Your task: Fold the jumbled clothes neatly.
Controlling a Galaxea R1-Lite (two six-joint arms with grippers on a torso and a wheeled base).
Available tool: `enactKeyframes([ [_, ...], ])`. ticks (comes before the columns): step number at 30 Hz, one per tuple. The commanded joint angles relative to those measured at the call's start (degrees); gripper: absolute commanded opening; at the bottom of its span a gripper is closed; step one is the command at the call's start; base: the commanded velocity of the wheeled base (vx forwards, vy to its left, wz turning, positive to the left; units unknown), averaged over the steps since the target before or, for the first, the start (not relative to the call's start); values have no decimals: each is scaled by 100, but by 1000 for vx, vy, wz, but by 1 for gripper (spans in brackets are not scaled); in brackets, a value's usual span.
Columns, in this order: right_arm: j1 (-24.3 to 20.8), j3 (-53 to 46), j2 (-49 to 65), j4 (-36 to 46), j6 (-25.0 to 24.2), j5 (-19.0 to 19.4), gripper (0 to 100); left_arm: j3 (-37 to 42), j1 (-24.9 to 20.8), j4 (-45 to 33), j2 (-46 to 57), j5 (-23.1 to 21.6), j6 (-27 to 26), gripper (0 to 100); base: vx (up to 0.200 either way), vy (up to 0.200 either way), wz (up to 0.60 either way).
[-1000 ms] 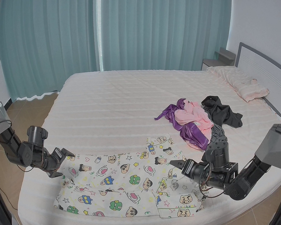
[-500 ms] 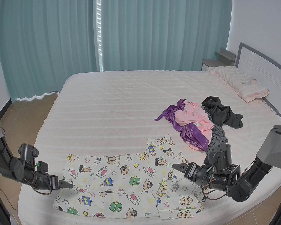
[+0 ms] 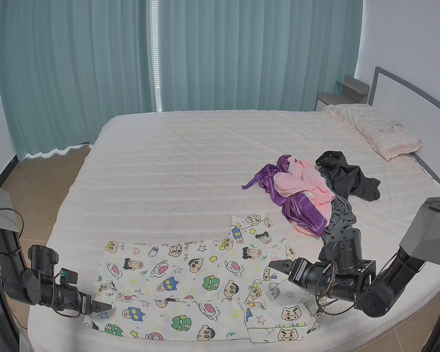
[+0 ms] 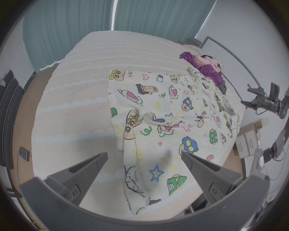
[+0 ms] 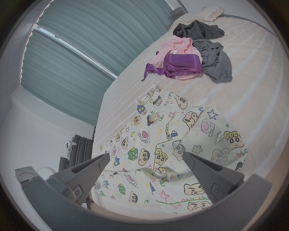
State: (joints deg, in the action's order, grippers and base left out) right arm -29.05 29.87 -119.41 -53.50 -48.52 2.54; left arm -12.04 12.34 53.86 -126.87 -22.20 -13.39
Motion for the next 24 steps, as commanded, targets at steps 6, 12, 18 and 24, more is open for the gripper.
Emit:
enactKeyframes([
  [6,-4,2,-30,-2,0,1,100,343,-241,327,-506,49,29,100,0,0,0],
  [12,-4,2,-39,-2,9,1,100,361,-249,327,-488,40,47,100,0,0,0],
  [18,-4,2,-39,-2,9,1,100,352,-249,336,-479,58,222,0,0,0,0],
  [24,-4,2,-39,-2,9,1,100,413,-179,336,-251,216,389,0,0,0,0],
])
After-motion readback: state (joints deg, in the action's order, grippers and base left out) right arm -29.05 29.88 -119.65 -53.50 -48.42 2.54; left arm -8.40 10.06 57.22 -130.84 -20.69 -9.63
